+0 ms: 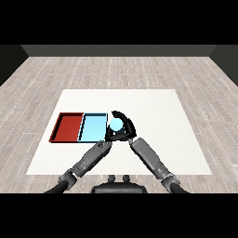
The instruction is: Pick the blue can and put it in the blue box
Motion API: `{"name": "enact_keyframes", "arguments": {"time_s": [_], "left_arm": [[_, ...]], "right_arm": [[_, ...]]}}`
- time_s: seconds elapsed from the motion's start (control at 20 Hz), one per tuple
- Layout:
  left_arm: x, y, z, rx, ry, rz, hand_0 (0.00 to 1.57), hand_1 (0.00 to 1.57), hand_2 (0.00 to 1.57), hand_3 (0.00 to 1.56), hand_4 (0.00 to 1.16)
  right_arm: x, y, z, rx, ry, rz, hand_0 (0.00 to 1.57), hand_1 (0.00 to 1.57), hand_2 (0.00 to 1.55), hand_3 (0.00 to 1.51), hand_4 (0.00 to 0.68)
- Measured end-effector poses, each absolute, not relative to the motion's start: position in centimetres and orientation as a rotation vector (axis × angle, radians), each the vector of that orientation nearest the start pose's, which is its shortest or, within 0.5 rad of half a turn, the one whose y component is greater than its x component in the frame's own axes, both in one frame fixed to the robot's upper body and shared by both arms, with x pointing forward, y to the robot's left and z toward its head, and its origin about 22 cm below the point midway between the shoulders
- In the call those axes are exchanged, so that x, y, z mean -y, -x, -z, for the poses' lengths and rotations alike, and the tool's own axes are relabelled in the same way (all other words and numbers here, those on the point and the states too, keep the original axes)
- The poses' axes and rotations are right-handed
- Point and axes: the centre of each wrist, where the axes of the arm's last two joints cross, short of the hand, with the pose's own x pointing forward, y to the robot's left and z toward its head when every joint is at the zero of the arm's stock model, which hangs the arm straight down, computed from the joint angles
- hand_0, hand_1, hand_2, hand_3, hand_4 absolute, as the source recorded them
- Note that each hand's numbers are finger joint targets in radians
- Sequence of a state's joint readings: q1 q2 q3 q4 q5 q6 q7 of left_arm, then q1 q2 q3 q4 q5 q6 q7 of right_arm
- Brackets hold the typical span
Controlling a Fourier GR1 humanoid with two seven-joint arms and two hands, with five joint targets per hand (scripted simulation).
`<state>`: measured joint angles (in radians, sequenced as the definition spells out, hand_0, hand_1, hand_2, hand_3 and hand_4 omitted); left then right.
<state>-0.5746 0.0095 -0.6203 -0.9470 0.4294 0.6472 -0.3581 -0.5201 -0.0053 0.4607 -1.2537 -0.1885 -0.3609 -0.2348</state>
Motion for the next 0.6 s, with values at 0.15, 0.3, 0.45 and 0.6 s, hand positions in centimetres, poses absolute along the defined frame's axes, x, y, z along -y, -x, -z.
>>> {"name": "enact_keyframes", "arguments": {"time_s": [0.15,0.3,0.45,0.6], "left_arm": [[-6.1,-31.0,1.6,1.701,-0.006,0.104,1.57,1.57,1.57,1.48,1.14],[-6.0,-31.3,1.5,1.716,-0.002,0.102,1.57,1.57,1.57,1.49,1.15],[-6.2,-31.2,1.8,1.717,-0.006,0.09,1.57,1.57,1.57,1.49,1.15],[-6.5,-31.0,2.1,1.71,-0.001,0.067,1.57,1.57,1.57,1.49,1.14]], "right_arm": [[6.4,-31.4,-4.9,1.901,-0.24,-0.231,0.0,0.0,0.0,0.0,0.0],[7.4,-31.6,-5.3,1.902,-0.227,-0.208,0.0,0.0,0.0,0.0,0.0],[8.9,-31.5,-5.6,1.913,-0.202,-0.163,0.0,0.0,0.0,0.0,0.0],[10.3,-31.8,-6.3,1.91,-0.248,-0.068,0.0,0.0,0.0,0.0,0.0]]}}
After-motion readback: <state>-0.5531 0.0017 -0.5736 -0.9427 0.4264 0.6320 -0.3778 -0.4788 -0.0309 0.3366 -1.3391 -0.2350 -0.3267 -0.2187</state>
